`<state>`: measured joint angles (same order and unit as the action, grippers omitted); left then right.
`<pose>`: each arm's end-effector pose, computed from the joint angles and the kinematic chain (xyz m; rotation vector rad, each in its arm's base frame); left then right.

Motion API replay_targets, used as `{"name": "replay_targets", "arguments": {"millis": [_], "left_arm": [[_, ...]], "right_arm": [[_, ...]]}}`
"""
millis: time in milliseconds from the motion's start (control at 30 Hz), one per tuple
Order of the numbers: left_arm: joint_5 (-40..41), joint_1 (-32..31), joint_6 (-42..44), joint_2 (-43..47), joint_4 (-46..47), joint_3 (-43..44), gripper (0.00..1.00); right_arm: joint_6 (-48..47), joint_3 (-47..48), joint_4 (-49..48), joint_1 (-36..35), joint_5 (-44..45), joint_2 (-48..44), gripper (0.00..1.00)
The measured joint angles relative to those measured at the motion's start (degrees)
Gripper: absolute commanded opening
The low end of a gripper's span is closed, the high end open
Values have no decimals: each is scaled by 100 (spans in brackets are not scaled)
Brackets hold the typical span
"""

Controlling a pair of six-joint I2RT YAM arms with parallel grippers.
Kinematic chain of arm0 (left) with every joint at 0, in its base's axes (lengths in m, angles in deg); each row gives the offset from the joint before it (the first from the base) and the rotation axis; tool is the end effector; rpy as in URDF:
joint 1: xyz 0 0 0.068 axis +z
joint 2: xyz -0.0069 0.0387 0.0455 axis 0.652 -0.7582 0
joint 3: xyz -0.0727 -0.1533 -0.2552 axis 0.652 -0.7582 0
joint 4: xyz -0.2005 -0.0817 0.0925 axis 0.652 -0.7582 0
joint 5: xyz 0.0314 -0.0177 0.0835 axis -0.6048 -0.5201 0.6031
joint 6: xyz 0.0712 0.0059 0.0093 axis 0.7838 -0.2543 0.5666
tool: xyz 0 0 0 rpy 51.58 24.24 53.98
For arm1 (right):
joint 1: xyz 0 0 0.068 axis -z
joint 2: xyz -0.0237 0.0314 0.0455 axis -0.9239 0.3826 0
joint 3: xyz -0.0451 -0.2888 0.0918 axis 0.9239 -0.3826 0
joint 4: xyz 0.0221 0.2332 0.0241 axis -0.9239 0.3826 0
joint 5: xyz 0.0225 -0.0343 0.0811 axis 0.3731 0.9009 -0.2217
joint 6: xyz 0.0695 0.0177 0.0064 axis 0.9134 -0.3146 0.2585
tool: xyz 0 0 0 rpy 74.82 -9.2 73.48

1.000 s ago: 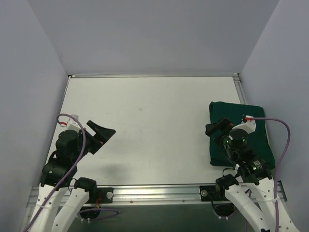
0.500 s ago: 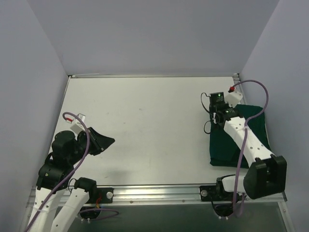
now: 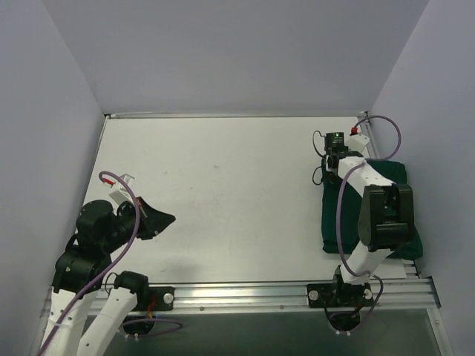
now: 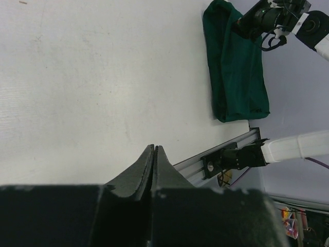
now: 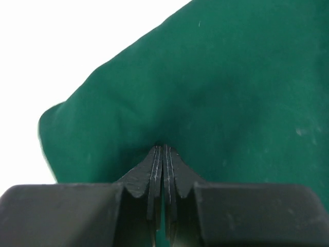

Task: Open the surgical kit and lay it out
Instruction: Move the surgical kit at the center of the board.

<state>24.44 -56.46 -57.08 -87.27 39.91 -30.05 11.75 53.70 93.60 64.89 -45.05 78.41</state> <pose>0.0447 -0.0342 0.3424 -0.2023 2.0968 -0.9598 0.3620 -0.0129 0.2559 0.8485 2.0178 -0.2292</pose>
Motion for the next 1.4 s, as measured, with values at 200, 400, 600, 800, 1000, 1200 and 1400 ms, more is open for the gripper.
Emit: {"name": "replay_targets", "arguments": {"millis": [200,400,600,800,1000,1200,1400], "left_arm": [[-7,0,105,-190,-22,-50,2],[-2,0,153,-483,26,-50,2],[-9,0,151,-879,107,-50,2],[13,0,87,-1300,83,-28,2],[48,0,-144,-1991,-293,702,2],[42,0,-125,-2920,-809,1864,3],[26,0,146,-3613,-1386,2673,25]], "right_arm": [[-260,400,-234,129,39,669,0],[-809,1130,-293,-155,-136,1290,0],[-1523,2315,-584,-905,-872,2194,0],[-2013,2610,-944,-1823,-2208,2470,0],[-2170,2575,-907,-2573,-3268,2448,0],[-2216,2990,313,-2662,-3615,2376,33],[-1836,3134,1375,-1781,-3390,1676,75]]}}
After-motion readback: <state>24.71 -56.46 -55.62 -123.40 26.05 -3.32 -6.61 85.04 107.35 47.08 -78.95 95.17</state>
